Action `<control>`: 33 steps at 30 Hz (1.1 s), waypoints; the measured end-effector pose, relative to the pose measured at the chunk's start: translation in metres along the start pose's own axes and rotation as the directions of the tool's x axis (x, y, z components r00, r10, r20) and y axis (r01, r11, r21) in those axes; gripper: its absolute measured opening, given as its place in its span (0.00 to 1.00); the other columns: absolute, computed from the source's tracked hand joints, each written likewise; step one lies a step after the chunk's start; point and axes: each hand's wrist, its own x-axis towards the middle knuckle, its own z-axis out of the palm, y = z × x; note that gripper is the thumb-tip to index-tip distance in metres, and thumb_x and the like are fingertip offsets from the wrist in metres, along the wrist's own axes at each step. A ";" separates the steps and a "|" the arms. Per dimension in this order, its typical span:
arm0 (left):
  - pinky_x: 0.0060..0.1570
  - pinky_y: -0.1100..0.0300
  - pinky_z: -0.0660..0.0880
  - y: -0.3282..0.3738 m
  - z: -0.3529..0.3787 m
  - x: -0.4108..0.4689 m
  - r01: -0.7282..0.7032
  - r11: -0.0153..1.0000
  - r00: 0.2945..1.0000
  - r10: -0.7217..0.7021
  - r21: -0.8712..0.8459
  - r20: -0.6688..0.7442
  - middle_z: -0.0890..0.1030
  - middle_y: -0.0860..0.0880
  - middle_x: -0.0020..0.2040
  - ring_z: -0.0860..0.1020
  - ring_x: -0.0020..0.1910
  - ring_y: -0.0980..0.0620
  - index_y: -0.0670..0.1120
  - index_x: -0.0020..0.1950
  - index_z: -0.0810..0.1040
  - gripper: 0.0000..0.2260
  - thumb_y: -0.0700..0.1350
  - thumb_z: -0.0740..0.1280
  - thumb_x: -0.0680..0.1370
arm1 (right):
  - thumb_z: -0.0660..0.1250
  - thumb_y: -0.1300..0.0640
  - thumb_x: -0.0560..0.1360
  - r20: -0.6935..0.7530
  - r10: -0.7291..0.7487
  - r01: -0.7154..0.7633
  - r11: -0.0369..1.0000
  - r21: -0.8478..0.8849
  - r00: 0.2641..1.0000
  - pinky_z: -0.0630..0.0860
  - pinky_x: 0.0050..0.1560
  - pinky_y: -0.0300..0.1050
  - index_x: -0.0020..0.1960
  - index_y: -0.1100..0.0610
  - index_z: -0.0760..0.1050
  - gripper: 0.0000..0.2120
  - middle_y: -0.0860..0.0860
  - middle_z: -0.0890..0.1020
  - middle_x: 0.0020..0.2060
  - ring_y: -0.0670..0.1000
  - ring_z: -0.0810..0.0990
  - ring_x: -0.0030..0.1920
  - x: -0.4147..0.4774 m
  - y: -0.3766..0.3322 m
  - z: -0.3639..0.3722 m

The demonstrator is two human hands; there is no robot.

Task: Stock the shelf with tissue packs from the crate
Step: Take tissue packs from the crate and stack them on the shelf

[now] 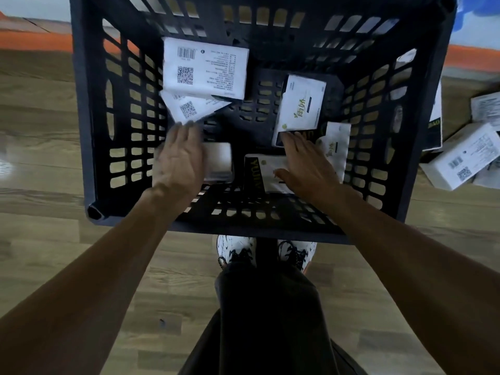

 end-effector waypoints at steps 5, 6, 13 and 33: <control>0.63 0.44 0.70 0.000 -0.007 0.005 -0.095 0.984 0.990 0.078 -0.150 -0.118 0.70 0.39 0.66 0.69 0.65 0.40 0.38 0.69 0.65 0.22 0.50 0.55 0.81 | 0.66 0.54 0.78 -0.010 -0.012 0.011 1.000 -0.020 1.000 0.54 0.75 0.52 0.77 0.62 0.54 0.34 0.59 0.60 0.76 0.56 0.55 0.77 0.001 0.000 0.009; 0.65 0.46 0.69 0.001 -0.007 0.004 -0.089 0.982 0.992 0.073 -0.164 -0.104 0.69 0.40 0.66 0.68 0.65 0.42 0.38 0.70 0.65 0.22 0.51 0.57 0.81 | 0.67 0.54 0.77 -0.011 -0.012 0.012 1.000 -0.015 1.000 0.56 0.75 0.52 0.77 0.62 0.54 0.34 0.59 0.60 0.76 0.57 0.56 0.76 0.002 -0.001 0.009; 0.66 0.53 0.67 -0.004 0.009 -0.001 0.141 0.948 0.989 -0.121 -0.286 0.087 0.65 0.43 0.68 0.68 0.66 0.45 0.42 0.72 0.61 0.31 0.48 0.71 0.75 | 0.67 0.54 0.77 -0.015 -0.011 0.011 1.000 0.026 1.000 0.60 0.73 0.53 0.75 0.62 0.56 0.33 0.59 0.63 0.74 0.57 0.59 0.75 0.007 0.001 0.015; 0.41 0.69 0.68 -0.022 0.047 0.042 0.448 0.705 0.892 -0.309 -0.550 0.330 0.79 0.57 0.45 0.77 0.46 0.59 0.49 0.53 0.74 0.07 0.50 0.66 0.79 | 0.61 0.42 0.77 -0.159 0.015 -0.050 0.975 -0.218 0.987 0.45 0.76 0.60 0.78 0.65 0.43 0.43 0.61 0.47 0.78 0.60 0.43 0.78 0.041 0.007 0.033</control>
